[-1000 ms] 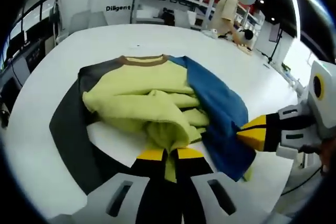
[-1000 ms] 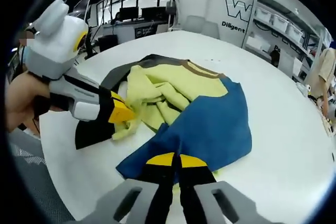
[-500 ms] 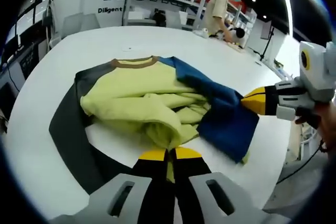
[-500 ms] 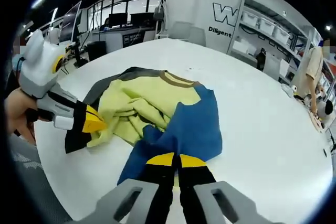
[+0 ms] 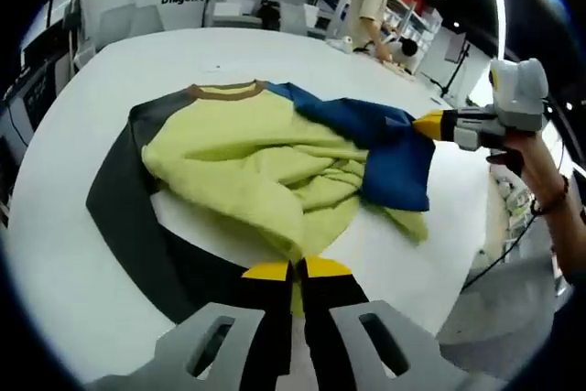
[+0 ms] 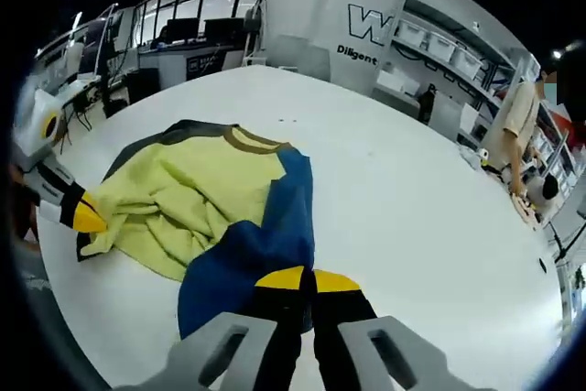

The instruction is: Fold the garment on the visible template until the final outline fits inside the template.

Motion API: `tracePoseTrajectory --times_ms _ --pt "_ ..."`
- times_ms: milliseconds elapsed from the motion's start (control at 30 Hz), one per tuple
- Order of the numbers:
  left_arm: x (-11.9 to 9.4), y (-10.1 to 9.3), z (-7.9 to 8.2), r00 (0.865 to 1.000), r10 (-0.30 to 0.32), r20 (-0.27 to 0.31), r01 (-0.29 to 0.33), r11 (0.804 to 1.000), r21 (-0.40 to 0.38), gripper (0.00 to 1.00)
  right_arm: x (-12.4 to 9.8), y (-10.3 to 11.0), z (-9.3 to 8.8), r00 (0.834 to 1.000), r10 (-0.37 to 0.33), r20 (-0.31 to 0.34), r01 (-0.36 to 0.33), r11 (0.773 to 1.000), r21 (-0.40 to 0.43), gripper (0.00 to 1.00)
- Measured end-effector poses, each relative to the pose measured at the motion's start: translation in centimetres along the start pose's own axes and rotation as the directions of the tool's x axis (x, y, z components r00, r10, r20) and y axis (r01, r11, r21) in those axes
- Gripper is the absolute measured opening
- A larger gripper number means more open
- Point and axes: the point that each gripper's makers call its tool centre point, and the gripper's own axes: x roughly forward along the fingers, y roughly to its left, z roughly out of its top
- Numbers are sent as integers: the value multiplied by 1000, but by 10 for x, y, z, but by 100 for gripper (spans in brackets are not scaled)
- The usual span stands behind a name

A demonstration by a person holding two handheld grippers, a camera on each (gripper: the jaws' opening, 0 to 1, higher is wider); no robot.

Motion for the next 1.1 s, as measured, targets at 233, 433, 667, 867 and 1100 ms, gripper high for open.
tracePoseTrajectory --times_ms 233,433,667,867,1100 --pt "-7 3 -18 998 -27 -61 26 1000 -14 0 10 -35 -10 998 -54 -42 54 999 -2 0" --pt "-12 10 -32 992 -27 -121 25 1000 -14 0 16 -57 -15 994 -85 -72 83 996 -29 0" --pt "-18 14 -39 988 -32 -150 32 999 -5 0 23 -81 -27 987 -115 -114 111 993 -42 0" --pt "-26 20 -44 983 -25 -183 29 999 18 0 27 -100 -37 980 -143 -138 137 989 -56 0" --pt "-35 28 -48 978 -19 -206 23 1000 18 0 31 -114 -46 971 -164 -174 152 985 -81 0"
